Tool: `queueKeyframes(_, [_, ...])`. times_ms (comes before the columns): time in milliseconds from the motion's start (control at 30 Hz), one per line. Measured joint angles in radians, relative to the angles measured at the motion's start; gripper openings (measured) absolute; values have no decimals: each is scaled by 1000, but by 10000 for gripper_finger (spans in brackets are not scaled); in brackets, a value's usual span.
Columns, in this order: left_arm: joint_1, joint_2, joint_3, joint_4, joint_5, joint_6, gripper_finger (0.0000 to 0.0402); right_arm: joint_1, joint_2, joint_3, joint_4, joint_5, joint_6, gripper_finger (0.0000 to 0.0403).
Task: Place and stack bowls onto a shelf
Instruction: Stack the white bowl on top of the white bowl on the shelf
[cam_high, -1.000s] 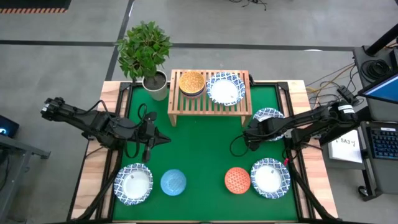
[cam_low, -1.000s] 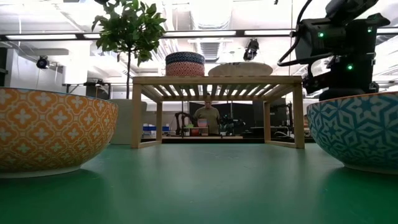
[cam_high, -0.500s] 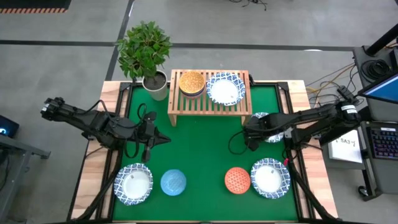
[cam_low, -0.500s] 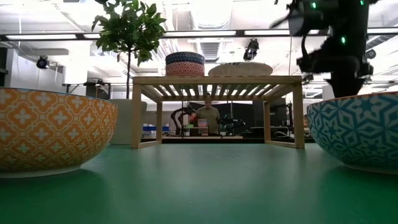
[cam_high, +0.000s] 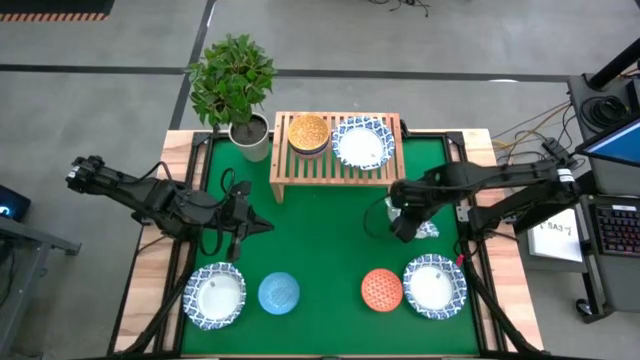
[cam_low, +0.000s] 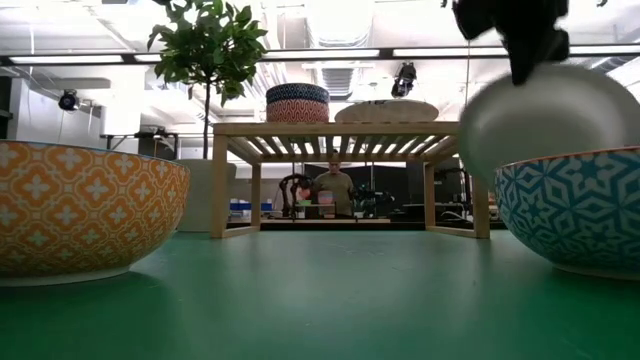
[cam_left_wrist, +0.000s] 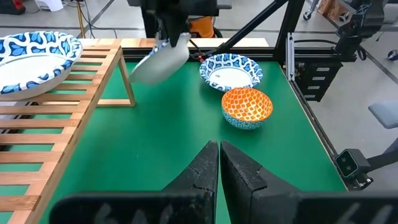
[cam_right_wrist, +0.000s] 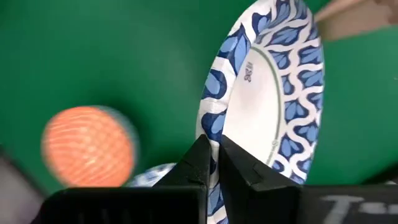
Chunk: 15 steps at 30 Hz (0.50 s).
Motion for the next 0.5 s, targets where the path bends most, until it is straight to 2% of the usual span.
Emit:
queueKeyframes(267, [-15, 0, 0, 0, 0, 0, 0, 24, 0, 127, 30, -106, -96, 12])
queueKeyframes(500, [-22, 1, 0, 1, 0, 0, 0, 99, 0, 153, 336, -174, -268, 12])
